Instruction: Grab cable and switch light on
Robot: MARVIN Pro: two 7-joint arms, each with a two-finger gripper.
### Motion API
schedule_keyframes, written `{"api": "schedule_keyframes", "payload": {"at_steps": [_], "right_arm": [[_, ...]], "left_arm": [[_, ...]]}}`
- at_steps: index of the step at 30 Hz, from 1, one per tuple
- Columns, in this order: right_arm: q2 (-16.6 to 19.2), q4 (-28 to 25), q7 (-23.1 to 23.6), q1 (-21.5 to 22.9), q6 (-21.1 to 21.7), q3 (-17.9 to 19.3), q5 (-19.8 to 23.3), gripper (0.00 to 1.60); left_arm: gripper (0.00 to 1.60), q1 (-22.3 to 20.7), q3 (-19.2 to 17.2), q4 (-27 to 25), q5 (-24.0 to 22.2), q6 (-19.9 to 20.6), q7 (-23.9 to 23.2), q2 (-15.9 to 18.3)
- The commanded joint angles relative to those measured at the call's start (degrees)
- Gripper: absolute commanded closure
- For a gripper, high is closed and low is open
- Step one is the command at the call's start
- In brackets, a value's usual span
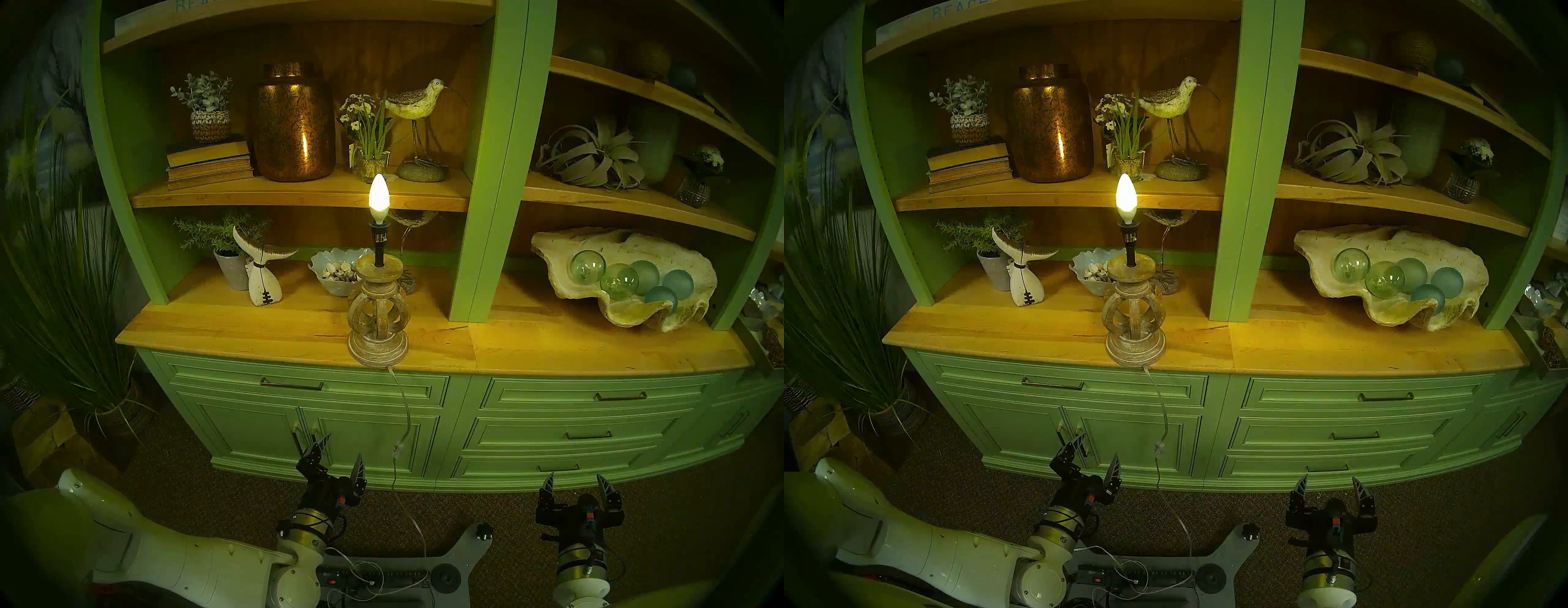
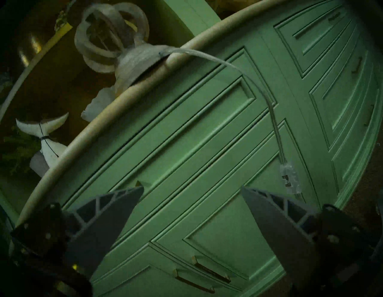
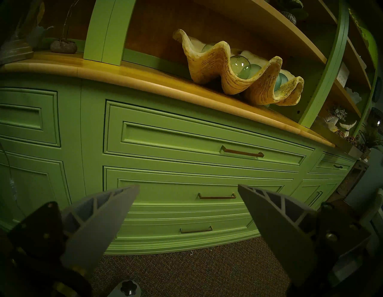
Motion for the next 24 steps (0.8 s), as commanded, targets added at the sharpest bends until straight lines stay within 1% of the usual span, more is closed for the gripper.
{"api": "schedule_keyframes", "payload": {"at_steps": [1,3,5,6,10,15,18,20,23,24], "right_arm": [[0.1,-2.1,-0.2,0.0,-0.6,0.1,-0.4,0.0],[0.1,-2.1,-0.2,0.0,-0.6,0.1,-0.4,0.0],[0.1,-2.2,-0.2,0.0,-0.5,0.1,-0.4,0.0],[0.1,-2.2,-0.2,0.0,-0.5,0.1,-0.4,0.0],[0.1,-2.2,-0.3,-0.1,-0.5,0.1,-0.4,0.0],[0.1,-2.4,-0.3,-0.2,-0.5,0.1,-0.5,0.0],[0.1,-2.4,-0.3,-0.2,-0.5,0.1,-0.5,0.0],[0.1,-2.5,-0.3,-0.3,-0.5,0.1,-0.5,0.0],[0.1,-2.5,-0.3,-0.3,-0.5,0.1,-0.5,0.0],[0.1,-2.5,-0.3,-0.3,-0.5,0.1,-0.5,0.0]], "left_arm": [[0.0,0.2,0.9,2.4,7.3,3.6,7.2,-2.8],[0.0,0.2,1.4,4.4,8.7,4.6,8.0,-4.0],[0.0,0.4,1.7,6.4,9.2,4.8,8.2,-5.2],[0.0,0.6,2.0,7.8,9.8,5.6,8.3,-5.9],[0.0,1.4,2.6,12.9,10.3,7.0,8.3,-8.5],[0.0,2.4,2.7,17.7,11.1,9.2,8.3,-10.7],[0.0,2.8,2.2,18.9,11.3,9.5,8.3,-11.1],[0.0,3.5,1.2,20.6,11.8,10.8,8.3,-12.0],[0.0,3.6,-0.5,20.7,12.7,11.8,8.3,-12.1],[0.0,3.6,-0.5,20.7,12.7,11.8,8.3,-12.1]]}}
